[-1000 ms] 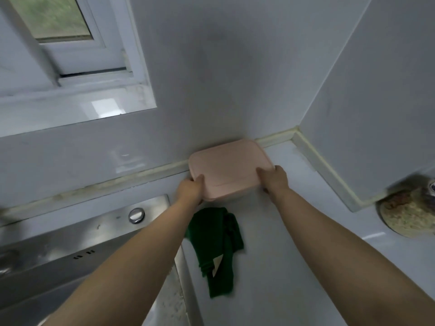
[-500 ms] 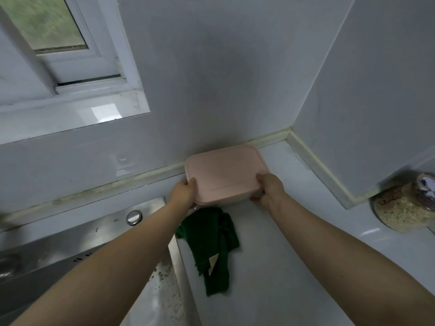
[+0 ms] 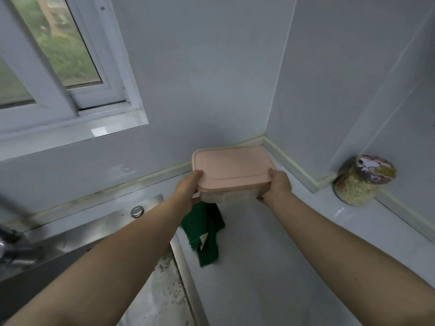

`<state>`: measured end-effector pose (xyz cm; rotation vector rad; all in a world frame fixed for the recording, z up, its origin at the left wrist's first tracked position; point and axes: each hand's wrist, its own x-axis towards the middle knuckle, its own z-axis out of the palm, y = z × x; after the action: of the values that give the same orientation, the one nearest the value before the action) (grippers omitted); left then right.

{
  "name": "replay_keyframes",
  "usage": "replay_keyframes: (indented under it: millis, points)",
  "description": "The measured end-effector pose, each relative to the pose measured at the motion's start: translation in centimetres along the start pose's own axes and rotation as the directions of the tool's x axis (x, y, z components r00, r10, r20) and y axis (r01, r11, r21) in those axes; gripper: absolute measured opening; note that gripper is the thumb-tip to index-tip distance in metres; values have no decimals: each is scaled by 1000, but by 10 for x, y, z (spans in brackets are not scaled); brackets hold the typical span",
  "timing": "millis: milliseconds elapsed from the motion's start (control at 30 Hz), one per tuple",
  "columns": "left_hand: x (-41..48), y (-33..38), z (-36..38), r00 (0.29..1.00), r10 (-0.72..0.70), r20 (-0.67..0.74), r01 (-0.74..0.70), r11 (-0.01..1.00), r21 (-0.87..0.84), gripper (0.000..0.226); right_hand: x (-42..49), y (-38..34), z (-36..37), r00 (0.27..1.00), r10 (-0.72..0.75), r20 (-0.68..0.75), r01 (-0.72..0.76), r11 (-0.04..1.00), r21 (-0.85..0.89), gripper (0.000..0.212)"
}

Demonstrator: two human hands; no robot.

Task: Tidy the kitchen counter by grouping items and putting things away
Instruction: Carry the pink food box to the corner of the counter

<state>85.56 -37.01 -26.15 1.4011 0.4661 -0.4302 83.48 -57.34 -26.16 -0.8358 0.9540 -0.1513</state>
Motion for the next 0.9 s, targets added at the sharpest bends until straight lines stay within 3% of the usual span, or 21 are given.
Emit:
replay_keyframes:
  millis: [133, 267, 600, 733, 900]
  points:
    - [-41, 2, 5, 989, -17, 148, 17, 1000, -1, 30, -51, -3, -31, 999, -41, -26, 42, 999, 32, 33]
    - [-74, -7, 6, 985, -16, 169, 2, 997, 81, 47, -93, -1, -62, 998, -65, -21, 66, 997, 48, 32]
    - [-149, -65, -8, 967, 29, 253, -81, 977, 196, 44, -192, 37, -149, 990, -104, -98, 108, 993, 38, 21]
    - [-177, -91, -2, 951, -35, 306, -32, 977, 213, 43, -221, 52, -192, 984, -81, -159, 93, 993, 69, 21]
    - [-223, -113, 34, 898, -85, 431, -17, 974, 227, 40, -253, 56, -257, 944, -120, -308, 176, 971, 160, 26]
